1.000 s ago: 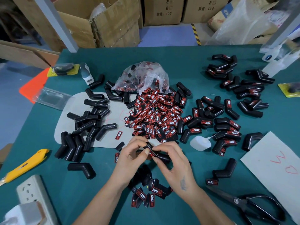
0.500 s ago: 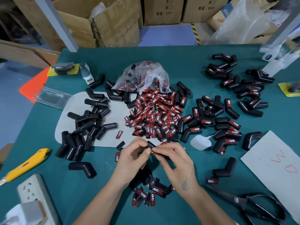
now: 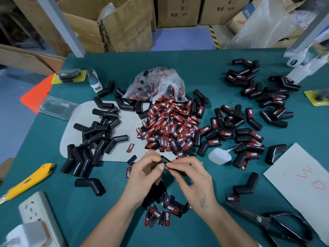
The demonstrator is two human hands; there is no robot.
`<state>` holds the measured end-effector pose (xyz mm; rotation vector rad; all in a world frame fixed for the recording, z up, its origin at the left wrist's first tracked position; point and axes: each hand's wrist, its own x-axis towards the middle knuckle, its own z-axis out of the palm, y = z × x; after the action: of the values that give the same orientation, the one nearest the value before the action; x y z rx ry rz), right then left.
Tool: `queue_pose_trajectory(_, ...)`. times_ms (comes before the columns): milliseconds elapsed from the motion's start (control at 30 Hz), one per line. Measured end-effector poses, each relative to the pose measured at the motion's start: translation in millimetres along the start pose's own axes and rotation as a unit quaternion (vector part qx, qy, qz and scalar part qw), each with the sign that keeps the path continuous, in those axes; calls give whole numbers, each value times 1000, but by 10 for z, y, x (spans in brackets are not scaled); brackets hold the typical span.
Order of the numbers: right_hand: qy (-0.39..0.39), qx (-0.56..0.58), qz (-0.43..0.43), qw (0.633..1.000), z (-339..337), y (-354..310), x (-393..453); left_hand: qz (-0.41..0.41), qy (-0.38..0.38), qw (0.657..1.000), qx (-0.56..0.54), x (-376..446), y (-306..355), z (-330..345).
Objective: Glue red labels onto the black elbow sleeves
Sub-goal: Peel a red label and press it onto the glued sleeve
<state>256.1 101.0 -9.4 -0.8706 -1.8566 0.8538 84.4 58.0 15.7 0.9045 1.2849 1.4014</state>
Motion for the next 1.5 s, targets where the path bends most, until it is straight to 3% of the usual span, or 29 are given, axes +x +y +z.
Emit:
queue_pose_trajectory(333,1,36,23,999,-13,-31,11,17,-17,999,27,11,11,-54)
queue_pose_trajectory(633,-50,124,130,982,-22,-20,10,1,6,1000,7,20,-19,-65)
queue_pose_trajectory(1500,-27,126,185,974,-13,-64,2,11,-28,999,33,39,-16,-75)
